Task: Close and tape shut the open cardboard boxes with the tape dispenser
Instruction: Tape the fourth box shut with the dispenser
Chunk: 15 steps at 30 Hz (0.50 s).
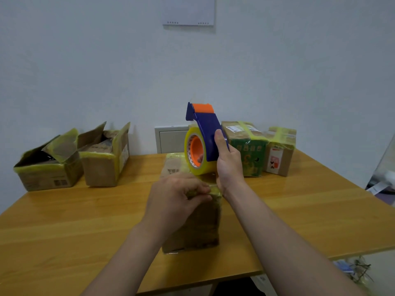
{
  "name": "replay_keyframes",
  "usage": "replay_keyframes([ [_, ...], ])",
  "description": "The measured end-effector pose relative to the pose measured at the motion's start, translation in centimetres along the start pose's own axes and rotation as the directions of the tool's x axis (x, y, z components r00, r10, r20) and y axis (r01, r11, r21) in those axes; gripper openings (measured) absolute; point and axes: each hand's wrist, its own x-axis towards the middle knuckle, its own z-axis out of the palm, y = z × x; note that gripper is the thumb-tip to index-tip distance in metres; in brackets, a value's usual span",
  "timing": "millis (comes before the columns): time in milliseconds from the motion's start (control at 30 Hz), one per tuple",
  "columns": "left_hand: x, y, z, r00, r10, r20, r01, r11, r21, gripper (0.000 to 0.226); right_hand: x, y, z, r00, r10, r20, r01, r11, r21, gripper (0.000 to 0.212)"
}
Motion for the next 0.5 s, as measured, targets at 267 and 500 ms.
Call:
replay_keyframes([
  [267,0.3,0.9,0.0,0.998,-0.058,-0.011,0.058,0.998,0.004,0.032,0.0,0.1,0.1,1.000,0.010,-0.013,-0.009,1.000,0.012,0.043],
  [500,0.2,0.8,0.6,0.999,0.007,-0.031,-0.003,0.993,0.118,0.023,0.3,0.2,-0.2,0.999,0.021,-0.035,-0.020,0.999,0.040,0.046],
])
